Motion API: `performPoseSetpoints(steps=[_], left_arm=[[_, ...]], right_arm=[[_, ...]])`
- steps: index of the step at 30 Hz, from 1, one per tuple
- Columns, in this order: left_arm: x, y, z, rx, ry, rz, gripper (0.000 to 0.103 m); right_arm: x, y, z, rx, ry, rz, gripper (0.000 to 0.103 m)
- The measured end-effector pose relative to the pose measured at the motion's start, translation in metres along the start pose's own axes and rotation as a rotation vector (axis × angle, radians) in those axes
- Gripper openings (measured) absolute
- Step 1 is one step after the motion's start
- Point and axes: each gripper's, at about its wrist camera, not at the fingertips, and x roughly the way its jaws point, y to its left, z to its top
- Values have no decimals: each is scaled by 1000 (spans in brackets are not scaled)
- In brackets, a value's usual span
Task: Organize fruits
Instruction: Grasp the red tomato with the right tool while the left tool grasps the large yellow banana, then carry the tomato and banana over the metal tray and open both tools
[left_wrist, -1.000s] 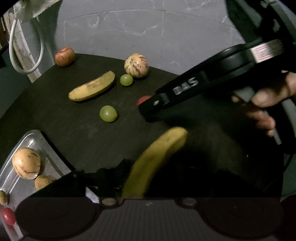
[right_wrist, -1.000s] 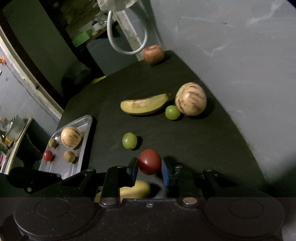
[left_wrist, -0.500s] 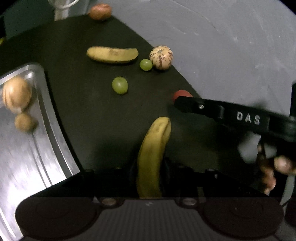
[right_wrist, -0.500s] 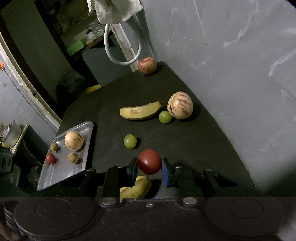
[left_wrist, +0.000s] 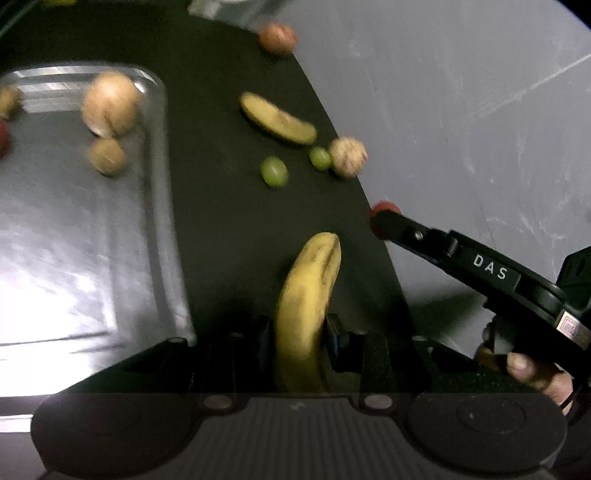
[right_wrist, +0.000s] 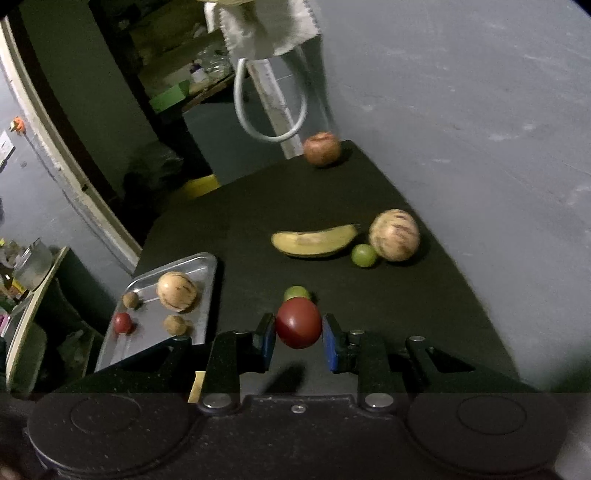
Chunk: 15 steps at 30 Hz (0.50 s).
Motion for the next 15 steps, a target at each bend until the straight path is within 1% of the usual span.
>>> performPoseSetpoints(steps=[5,8,12,15], left_arm=[[-35,19,2,-39,-116,62,33],[-54,38,5,-90,-180,108,33],[-73,65,8,-141,-232,174,33],[-79,83,11,-170,-258,210,33]], right_arm=[[21,28,-1,-35,32,46,29],[37,48,-5,-59,62,77,29],[57,74,-10,-87,100,110,29],[70,92,-15,-112,125,126,29]])
